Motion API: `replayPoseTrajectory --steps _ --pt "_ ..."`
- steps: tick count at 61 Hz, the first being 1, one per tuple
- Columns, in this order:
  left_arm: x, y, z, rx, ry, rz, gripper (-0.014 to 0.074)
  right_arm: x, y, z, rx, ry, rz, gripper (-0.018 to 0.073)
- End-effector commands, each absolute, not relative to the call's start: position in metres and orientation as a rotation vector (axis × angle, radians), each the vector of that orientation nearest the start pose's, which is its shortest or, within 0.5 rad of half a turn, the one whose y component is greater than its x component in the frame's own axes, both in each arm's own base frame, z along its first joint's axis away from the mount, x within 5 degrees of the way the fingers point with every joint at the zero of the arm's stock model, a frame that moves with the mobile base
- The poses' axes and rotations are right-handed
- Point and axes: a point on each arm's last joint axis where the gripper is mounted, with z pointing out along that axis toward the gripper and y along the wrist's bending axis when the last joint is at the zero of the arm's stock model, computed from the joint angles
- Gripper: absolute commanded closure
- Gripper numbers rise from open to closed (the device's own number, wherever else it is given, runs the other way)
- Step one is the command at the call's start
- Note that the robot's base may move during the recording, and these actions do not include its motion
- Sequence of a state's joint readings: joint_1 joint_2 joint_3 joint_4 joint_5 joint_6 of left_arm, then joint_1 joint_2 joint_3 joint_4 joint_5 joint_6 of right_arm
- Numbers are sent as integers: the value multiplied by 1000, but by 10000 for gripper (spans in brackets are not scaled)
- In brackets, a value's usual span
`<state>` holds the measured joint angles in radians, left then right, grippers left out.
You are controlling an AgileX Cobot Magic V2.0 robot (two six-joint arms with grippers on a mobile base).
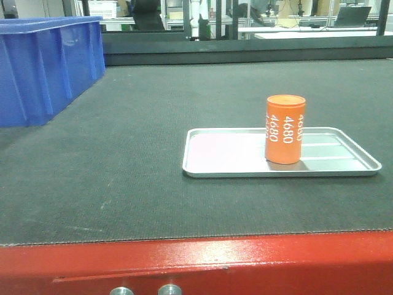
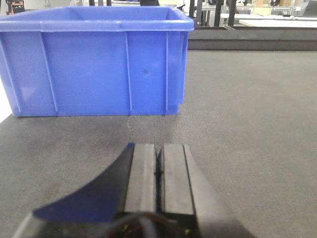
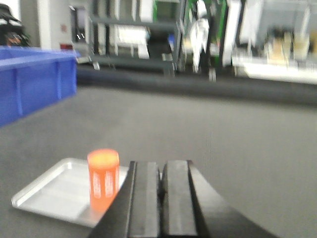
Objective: Grab orange capacitor from left shelf to right conveyor
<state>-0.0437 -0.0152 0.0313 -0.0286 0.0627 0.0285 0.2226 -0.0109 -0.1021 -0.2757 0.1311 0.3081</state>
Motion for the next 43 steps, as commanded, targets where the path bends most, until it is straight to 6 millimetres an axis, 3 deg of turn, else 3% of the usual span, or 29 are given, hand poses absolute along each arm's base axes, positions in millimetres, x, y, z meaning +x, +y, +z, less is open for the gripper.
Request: replayPoseTrajectory --steps 1,15,43 --pt "57 -3 197 28 1491 -46 722 47 8 241 -62 1388 217 512" --pt "57 -3 197 28 1491 -46 722 52 9 219 -56 1376 203 512" --pt "57 -3 197 28 1491 -46 722 52 9 220 -52 1369 198 512"
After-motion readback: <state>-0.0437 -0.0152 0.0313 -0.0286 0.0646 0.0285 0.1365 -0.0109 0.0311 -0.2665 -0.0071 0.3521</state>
